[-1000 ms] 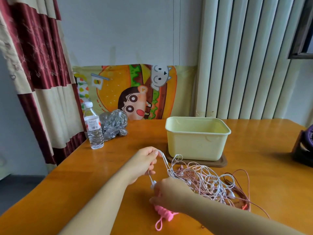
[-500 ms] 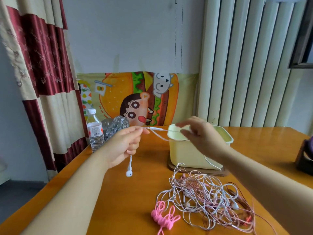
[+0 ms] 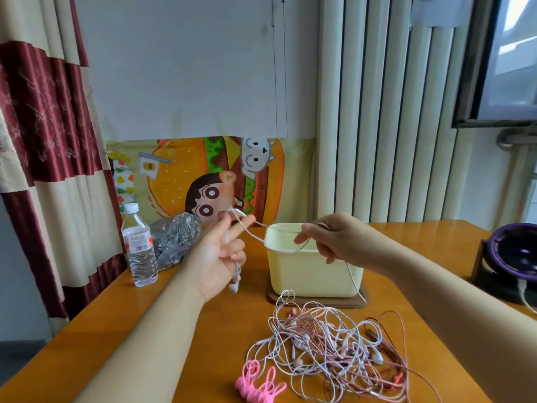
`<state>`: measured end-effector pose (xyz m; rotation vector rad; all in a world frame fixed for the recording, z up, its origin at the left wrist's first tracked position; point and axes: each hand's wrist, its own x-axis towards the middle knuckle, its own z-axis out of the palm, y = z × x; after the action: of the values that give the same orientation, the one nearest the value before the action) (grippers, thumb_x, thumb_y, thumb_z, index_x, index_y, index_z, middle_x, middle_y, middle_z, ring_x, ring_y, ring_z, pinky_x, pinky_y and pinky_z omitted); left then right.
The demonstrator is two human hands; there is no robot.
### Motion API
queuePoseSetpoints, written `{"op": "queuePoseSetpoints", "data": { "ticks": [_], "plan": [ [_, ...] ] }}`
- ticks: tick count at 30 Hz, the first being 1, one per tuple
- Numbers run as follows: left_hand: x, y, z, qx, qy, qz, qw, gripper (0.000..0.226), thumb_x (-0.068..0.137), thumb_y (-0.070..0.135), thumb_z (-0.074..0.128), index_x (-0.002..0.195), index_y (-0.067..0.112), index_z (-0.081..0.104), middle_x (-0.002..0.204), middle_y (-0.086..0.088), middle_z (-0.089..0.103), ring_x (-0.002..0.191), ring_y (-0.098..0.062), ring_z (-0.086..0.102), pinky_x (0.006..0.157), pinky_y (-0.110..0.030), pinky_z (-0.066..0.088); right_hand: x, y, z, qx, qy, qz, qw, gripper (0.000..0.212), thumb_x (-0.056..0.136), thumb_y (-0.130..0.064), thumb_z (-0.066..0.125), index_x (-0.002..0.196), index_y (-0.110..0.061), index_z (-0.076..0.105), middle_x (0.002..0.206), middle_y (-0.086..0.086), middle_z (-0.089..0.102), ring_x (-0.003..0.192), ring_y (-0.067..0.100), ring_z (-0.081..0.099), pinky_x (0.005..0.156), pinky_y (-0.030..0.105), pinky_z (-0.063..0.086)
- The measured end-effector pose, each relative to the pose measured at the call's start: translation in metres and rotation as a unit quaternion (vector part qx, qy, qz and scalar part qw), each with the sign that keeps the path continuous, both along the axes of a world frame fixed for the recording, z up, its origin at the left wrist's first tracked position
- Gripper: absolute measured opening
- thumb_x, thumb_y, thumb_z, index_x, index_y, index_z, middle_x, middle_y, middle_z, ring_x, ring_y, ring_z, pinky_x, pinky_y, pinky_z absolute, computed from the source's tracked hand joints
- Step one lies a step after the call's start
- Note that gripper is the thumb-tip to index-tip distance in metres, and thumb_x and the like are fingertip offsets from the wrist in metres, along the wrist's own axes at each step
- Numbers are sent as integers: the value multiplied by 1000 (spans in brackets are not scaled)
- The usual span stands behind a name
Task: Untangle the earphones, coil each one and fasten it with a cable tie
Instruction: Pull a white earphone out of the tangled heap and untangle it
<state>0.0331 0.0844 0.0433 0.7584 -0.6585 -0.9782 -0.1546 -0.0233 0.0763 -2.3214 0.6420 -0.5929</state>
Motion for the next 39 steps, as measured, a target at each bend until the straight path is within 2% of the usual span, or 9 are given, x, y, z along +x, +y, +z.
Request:
{"op": "queuePoseSetpoints", "data": {
  "ticks": [8,14,19,22,27,29,32,35,39],
  "plan": [
    [-68,-11,-17,89,-243,-194,946,24,86,30,51,101,16,64,123,-3,65,46,-4,27,50,-15,31,12,2,6,-32,-132,15,991,35,96,-33,48,84,-9,70,58,0,39,51,12,33,50,21,28],
    [-61,-24,-9,24,-125,-43,991,22,97,17,41,89,12,61,74,1,57,40,-2,30,41,-12,27,4,-15,-11,75,-219,24,973,15,87,-29,63,100,-22,68,72,-6,57,69,6,52,66,22,47],
    [-1,-19,14,-53,33,139,988,26,100,21,41,80,19,58,67,8,56,36,0,23,39,-12,18,-21,-49,-54,1,71,-32,997,31,84,-21,70,114,-21,61,69,-6,60,61,9,52,58,18,43],
    [29,-9,22,-68,76,260,960,28,101,23,42,77,22,56,73,10,56,35,-1,22,38,-13,19,-26,-75,-76,-50,136,-152,978,13,91,-24,58,94,-16,68,66,-7,64,61,11,60,56,18,47],
    [44,4,16,-40,77,358,930,26,101,24,43,79,21,57,79,9,60,39,-3,22,42,-15,19,-33,-96,-86,9,225,-285,932,41,100,-35,38,76,-12,62,69,1,66,60,15,60,56,25,49],
    [46,6,11,-33,74,353,932,26,101,24,42,79,22,56,80,10,60,39,-3,22,42,-15,20,-30,-85,-71,232,157,-211,937,57,102,-43,26,81,-3,61,63,7,66,43,14,49,41,20,35],
    [46,3,6,-20,66,344,937,27,101,24,41,80,22,56,81,11,60,37,-3,23,41,-14,21,-21,-67,-34,514,-55,-36,855,64,100,-49,19,83,-4,61,68,12,62,51,17,62,44,18,41],
    [38,-2,5,-15,40,327,944,28,102,23,40,79,22,55,82,10,59,35,-2,24,39,-13,21,-5,-48,12,553,-188,82,808,66,100,-48,20,76,-7,66,61,7,63,57,18,67,49,20,52],
    [26,-4,6,-21,4,301,953,29,102,21,40,79,21,57,74,11,61,34,-1,26,39,-12,22,14,-21,61,484,-271,135,821,51,102,-42,24,79,-9,56,52,4,50,69,22,68,63,27,58]
  ]
}}
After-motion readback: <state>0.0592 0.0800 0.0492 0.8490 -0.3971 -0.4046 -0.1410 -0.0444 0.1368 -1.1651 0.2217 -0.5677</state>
